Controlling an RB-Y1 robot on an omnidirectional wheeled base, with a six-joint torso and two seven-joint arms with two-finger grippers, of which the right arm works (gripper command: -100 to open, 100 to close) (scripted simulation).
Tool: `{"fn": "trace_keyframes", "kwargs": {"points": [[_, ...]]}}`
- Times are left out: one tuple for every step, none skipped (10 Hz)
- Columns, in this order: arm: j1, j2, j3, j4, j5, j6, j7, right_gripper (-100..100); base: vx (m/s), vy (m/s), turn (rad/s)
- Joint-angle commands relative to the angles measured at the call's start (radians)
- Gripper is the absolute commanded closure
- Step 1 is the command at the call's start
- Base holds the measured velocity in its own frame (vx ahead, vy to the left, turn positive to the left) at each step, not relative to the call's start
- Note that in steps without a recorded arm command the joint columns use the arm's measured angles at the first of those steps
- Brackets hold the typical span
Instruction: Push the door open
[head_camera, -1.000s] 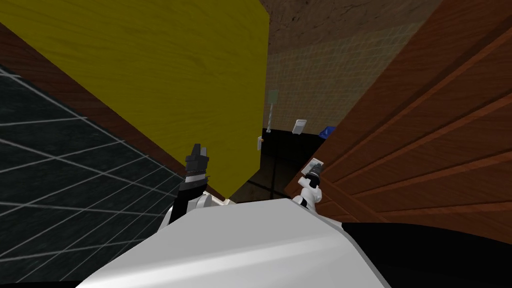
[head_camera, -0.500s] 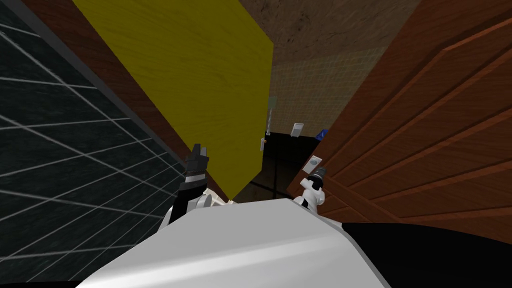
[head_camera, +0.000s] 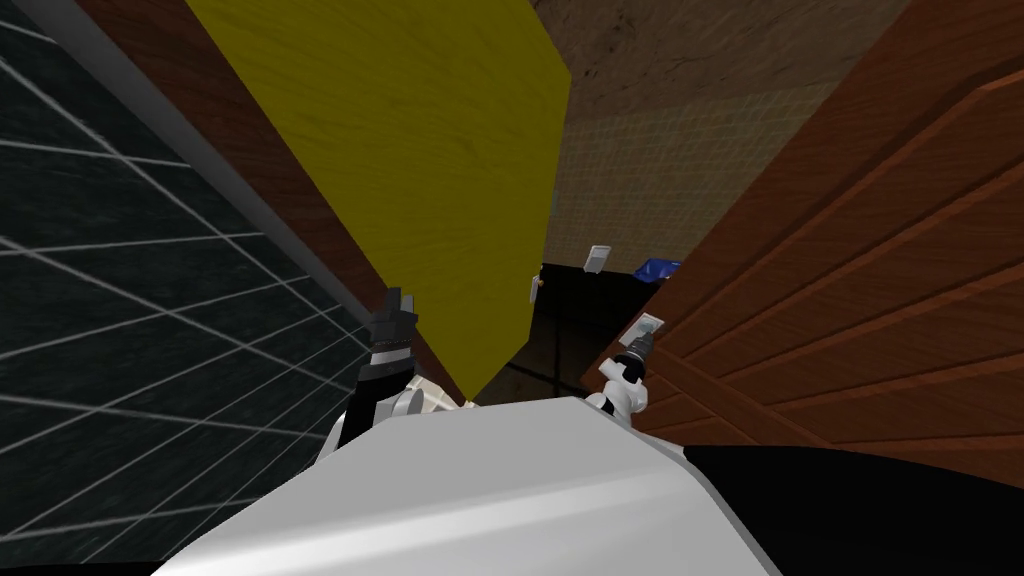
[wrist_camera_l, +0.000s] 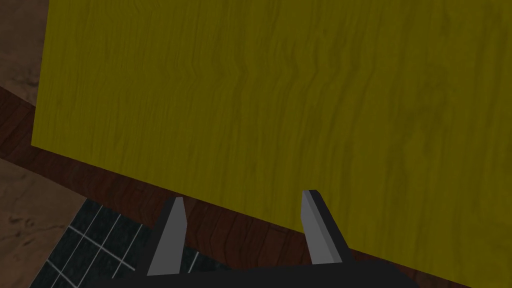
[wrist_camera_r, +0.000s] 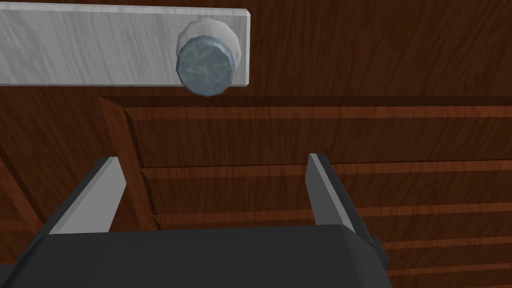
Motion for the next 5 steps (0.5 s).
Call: {"fn": "trace_keyframes", "kwargs": {"points": [[-0.012, -0.013, -0.032, 0.001, -0.003, -0.01, 0.019, -100, -0.001, -0.063, 0.201], [-0.018, -0.016, -0.05, 0.002, -0.005, -0.015, 0.03, -100, 0.007, -0.194, 0.221], [-0.026, -0.018, -0.07, 0.003, -0.008, -0.022, 0.042, -100, 0.003, -0.22, 0.185], [-0.034, -0.018, -0.091, 0.004, -0.01, -0.028, 0.055, -100, 0.02, -0.218, 0.168], [-0.042, -0.015, -0.113, 0.005, -0.012, -0.035, 0.069, -100, 0.026, -0.225, 0.177]]}}
